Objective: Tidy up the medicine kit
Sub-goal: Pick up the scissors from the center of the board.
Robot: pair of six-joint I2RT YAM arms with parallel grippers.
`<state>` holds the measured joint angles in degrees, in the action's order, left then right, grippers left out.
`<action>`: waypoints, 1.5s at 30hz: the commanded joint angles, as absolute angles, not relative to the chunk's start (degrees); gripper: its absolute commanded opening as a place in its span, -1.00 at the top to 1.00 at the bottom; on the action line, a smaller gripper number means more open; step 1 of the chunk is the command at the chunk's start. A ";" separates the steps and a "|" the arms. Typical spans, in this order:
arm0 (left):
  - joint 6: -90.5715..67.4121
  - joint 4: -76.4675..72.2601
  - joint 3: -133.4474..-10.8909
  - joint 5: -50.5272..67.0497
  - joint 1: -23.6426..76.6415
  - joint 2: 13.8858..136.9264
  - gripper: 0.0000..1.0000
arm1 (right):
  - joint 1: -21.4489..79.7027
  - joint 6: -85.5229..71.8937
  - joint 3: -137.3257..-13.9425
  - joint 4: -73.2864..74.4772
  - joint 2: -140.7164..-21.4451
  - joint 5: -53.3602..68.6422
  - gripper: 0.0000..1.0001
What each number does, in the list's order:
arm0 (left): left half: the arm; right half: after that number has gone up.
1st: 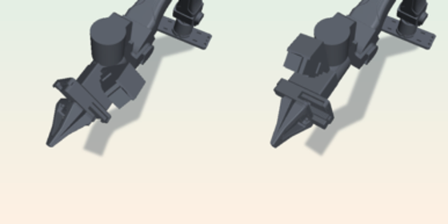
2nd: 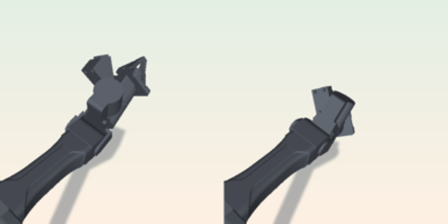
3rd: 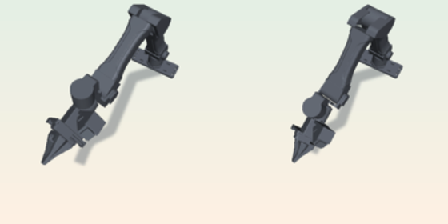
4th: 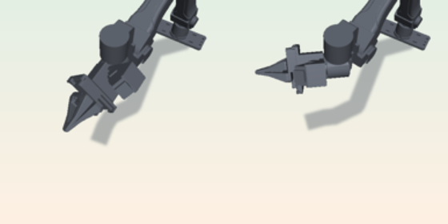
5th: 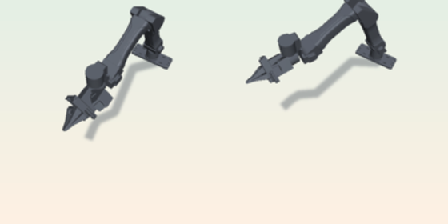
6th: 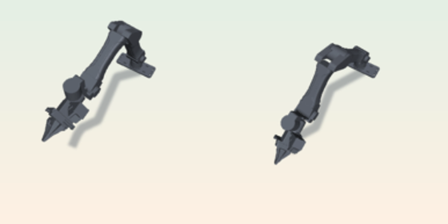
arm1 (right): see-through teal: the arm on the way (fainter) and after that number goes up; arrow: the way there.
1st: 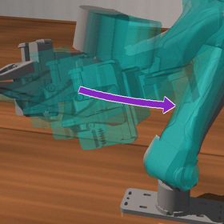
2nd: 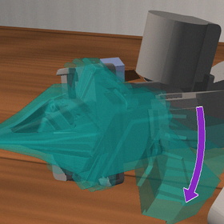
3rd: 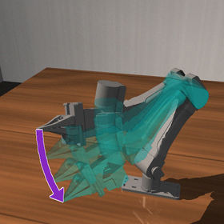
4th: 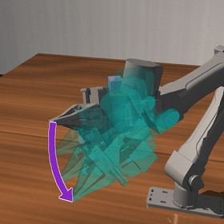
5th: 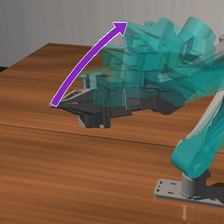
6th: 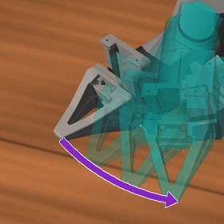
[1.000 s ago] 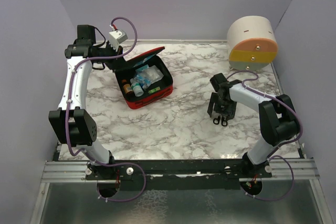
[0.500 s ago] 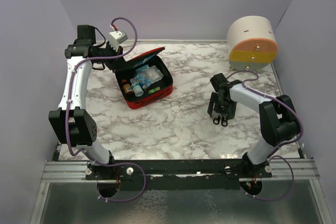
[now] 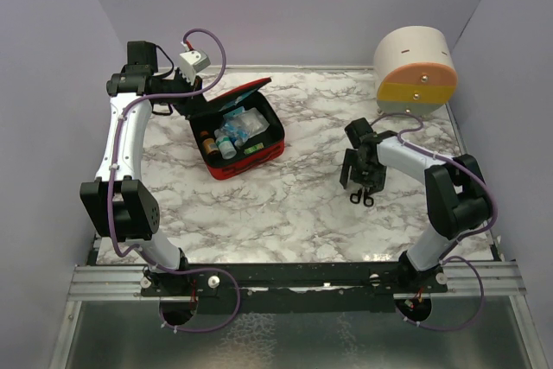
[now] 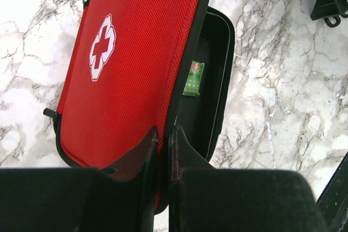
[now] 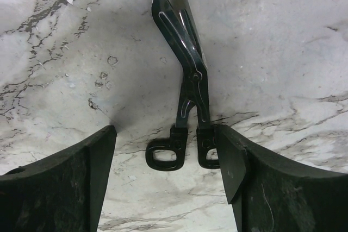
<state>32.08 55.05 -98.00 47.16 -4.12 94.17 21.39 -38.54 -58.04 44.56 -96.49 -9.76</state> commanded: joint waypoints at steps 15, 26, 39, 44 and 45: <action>31.90 58.71 -99.18 45.40 -4.49 92.70 1.00 | 21.18 -37.80 -55.08 43.59 -96.16 -10.04 -0.46; 32.41 59.24 -99.45 45.18 -4.56 92.68 1.00 | 21.14 -40.47 -52.32 44.75 -94.96 -9.56 -0.30; 32.61 59.24 -98.96 45.17 -4.54 92.20 1.00 | 21.18 -42.92 -50.52 45.19 -94.05 -9.64 -0.10; 32.85 59.28 -98.58 44.87 -4.54 91.70 1.00 | 21.13 -42.99 -50.48 44.88 -94.42 -9.40 0.07; 32.87 59.24 -98.53 44.86 -4.57 91.67 1.00 | 21.17 -43.05 -50.50 44.97 -94.42 -9.45 0.10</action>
<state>32.99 55.79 -98.02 47.05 -4.10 94.17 21.28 -42.44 -53.12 42.35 -92.88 -8.38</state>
